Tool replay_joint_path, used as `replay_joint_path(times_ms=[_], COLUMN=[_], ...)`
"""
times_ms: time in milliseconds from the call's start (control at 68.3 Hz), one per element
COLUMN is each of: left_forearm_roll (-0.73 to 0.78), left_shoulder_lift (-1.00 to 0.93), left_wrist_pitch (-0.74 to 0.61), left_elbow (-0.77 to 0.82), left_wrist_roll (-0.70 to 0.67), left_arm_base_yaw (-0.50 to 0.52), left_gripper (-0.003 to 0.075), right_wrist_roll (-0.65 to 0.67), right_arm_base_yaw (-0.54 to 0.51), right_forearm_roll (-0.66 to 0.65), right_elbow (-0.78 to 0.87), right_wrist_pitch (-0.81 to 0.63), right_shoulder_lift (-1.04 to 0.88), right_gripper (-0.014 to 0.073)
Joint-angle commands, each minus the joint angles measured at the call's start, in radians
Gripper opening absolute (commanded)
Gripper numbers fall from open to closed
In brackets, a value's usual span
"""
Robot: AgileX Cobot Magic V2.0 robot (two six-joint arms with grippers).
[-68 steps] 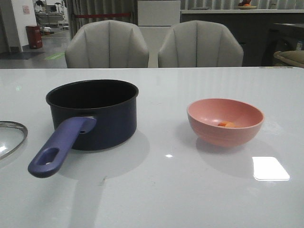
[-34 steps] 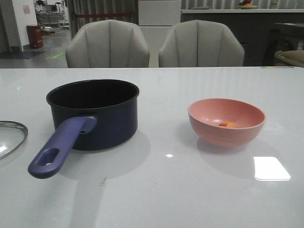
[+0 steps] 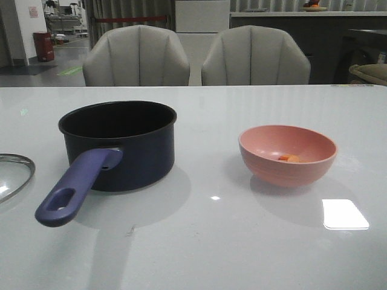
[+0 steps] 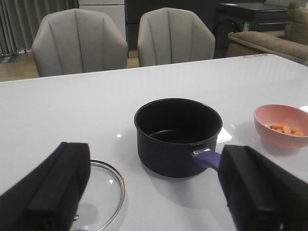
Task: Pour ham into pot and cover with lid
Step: 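Release the lid and move the right gripper toward the pink bowl, then grasp the rim of the pink bowl with the right gripper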
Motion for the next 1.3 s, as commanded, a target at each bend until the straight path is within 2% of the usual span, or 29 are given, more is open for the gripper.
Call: replay_joint_path(times_ms=[0,132,264,381,615,864,1230,1289], left_forearm_roll=[-0.003,-0.003,-0.003,-0.003,-0.003,-0.003,-0.003,-0.003], left_shoulder_lift=[0.010,0.010,0.010,0.010,0.010,0.010,0.010,0.010], left_wrist_pitch=[-0.087,-0.087,-0.087,-0.087,-0.087,-0.087,-0.087,-0.087], left_elbow=[-0.025,-0.025,-0.025,-0.025,-0.025,-0.025,-0.025,-0.025], left_wrist_roll=[-0.002,-0.002,-0.002,-0.002,-0.002,-0.002,-0.002,-0.002], left_arm_base_yaw=[-0.011,-0.011,-0.011,-0.011,-0.011,-0.011,-0.011,-0.011], left_gripper=[0.0572,0.0572,0.0572,0.0572,0.0572,0.0572,0.0572,0.0572], right_wrist_roll=[0.006,0.007,0.007,0.007,0.007,0.007,0.007,0.007], right_arm_base_yaw=[-0.003,-0.003,-0.003,-0.003,-0.003,-0.003,-0.003,-0.003], right_forearm_roll=[0.030,0.071,0.081,0.090,0.090,0.090,0.114,0.119], right_elbow=[-0.044,-0.102,-0.197,-0.298,-0.508,-0.700,-0.870,-0.889], right_wrist_pitch=[-0.073,-0.070,-0.070,-0.069,-0.003,0.053,0.106,0.125], right_shoulder_lift=[0.055,0.174,0.344,0.505,0.884,1.198,1.398,1.418], right_gripper=[0.0158,0.0218,0.0407,0.0500,0.0505,0.0505,0.0501,0.0479])
